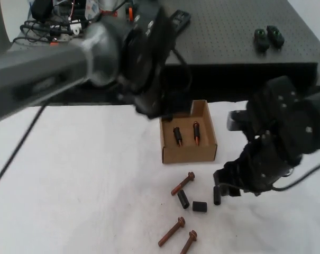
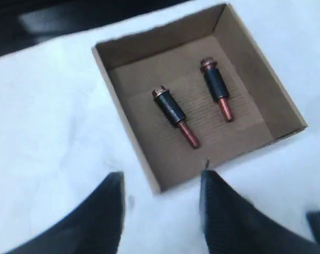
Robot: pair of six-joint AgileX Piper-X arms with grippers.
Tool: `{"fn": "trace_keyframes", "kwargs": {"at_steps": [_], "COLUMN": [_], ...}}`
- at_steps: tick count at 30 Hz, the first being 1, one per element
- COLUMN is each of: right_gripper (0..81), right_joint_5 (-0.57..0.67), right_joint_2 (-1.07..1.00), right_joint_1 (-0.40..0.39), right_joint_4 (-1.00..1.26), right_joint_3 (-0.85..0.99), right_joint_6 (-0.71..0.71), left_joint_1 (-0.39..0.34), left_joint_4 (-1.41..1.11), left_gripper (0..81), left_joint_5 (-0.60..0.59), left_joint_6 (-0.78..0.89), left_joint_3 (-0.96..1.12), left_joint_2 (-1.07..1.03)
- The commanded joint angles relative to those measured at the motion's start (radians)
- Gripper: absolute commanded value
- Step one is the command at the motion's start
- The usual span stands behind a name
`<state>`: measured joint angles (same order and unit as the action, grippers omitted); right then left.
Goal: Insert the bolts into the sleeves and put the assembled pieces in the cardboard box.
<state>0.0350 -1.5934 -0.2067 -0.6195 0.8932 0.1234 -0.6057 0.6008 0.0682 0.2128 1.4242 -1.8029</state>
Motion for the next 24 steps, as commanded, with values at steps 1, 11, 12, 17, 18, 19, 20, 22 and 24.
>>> {"fn": "trace_keyframes", "kwargs": {"at_steps": [1,11,12,17,18,19,20,22,24], "right_gripper": [44.8,37.3,37.5,37.5,37.5,37.5,37.5,36.9,32.6], "right_joint_5": [0.004,0.0,0.0,-0.002,-0.002,-0.002,-0.002,-0.002,-0.002], "right_joint_2": [-0.012,-0.127,-0.132,-0.154,-0.159,-0.164,-0.17,-0.182,-0.19], "right_joint_1": [-0.004,-0.029,-0.029,-0.029,-0.029,-0.029,-0.029,-0.029,-0.029], "right_joint_4": [0.003,0.08,0.087,0.124,0.133,0.141,0.145,0.146,0.136], "right_joint_3": [0.018,0.022,0.022,0.022,0.022,0.022,0.022,0.022,0.022], "right_joint_6": [-0.011,-0.003,-0.003,-0.003,-0.003,0.001,0.014,0.019,0.019], "left_joint_1": [0.003,0.003,0.003,0.003,0.003,0.001,0.001,-0.01,-0.026], "left_joint_4": [-0.08,-0.108,-0.108,-0.108,-0.108,-0.108,-0.108,-0.106,-0.099], "left_gripper": [32.8,32.8,32.8,32.8,32.8,32.8,32.8,32.8,32.8], "left_joint_5": [-0.025,-0.125,-0.145,-0.196,-0.213,-0.241,-0.27,-0.311,-0.316], "left_joint_6": [0.033,0.038,0.038,0.029,0.014,0.0,-0.018,-0.053,-0.095], "left_joint_3": [-0.138,-0.381,-0.395,-0.442,-0.448,-0.456,-0.463,-0.474,-0.474], "left_joint_2": [0.101,0.211,0.211,0.211,0.211,0.211,0.211,0.208,0.2]}}
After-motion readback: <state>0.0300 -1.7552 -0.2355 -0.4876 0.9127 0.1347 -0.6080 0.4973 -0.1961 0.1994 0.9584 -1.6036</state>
